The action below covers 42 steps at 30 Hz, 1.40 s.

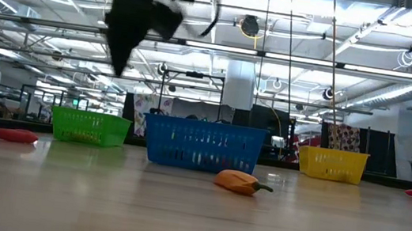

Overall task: Sort produce into baskets
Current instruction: Put the yellow chili pepper into the green bin

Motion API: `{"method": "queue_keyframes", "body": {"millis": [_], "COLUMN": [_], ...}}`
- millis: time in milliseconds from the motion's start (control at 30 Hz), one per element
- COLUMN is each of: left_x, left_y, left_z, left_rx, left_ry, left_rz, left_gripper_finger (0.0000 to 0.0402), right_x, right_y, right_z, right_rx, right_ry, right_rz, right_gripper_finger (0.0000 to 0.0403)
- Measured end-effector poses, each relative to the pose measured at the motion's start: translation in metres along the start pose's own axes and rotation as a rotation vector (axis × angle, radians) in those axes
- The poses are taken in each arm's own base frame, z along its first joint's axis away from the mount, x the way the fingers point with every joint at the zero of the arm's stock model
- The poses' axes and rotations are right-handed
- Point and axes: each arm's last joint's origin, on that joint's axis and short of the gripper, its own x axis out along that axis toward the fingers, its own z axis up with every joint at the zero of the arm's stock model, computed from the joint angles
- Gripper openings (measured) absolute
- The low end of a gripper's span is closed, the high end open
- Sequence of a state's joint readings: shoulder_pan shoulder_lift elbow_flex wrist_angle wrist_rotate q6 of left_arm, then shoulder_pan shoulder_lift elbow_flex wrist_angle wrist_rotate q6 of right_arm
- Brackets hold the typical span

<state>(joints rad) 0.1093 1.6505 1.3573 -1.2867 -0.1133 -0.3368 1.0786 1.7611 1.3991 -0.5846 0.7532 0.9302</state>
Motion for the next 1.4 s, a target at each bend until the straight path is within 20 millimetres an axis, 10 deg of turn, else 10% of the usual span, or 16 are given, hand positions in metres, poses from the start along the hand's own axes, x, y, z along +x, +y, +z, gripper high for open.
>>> {"method": "queue_keyframes", "body": {"millis": [333, 567, 833, 1400], "left_x": [-0.046, -0.067, -0.008, 0.099], "left_y": [-0.108, -0.182, -0.249, -0.340], "left_z": [0.017, -0.008, -0.001, 0.092], "left_rx": [0.300, 0.557, 0.632, 0.340], "left_ry": [-0.596, -0.984, -1.070, -1.087], "left_rz": [-0.539, -0.529, -0.518, -0.462], "left_gripper_finger": [0.0132, 0.0132, 0.0132, 0.0132], "right_x": [0.000, 0.000, -0.008, -0.028], "right_y": [0.000, -0.011, -0.040, -0.049], "right_z": [0.000, -0.006, -0.020, -0.038], "right_rx": [0.000, 0.075, 0.244, 0.256], "right_ry": [0.000, 0.054, 0.182, 0.343], "right_rz": [0.000, -0.089, -0.342, -0.477], "right_gripper_finger": [0.0134, 0.0134, 0.0134, 0.0134]}}
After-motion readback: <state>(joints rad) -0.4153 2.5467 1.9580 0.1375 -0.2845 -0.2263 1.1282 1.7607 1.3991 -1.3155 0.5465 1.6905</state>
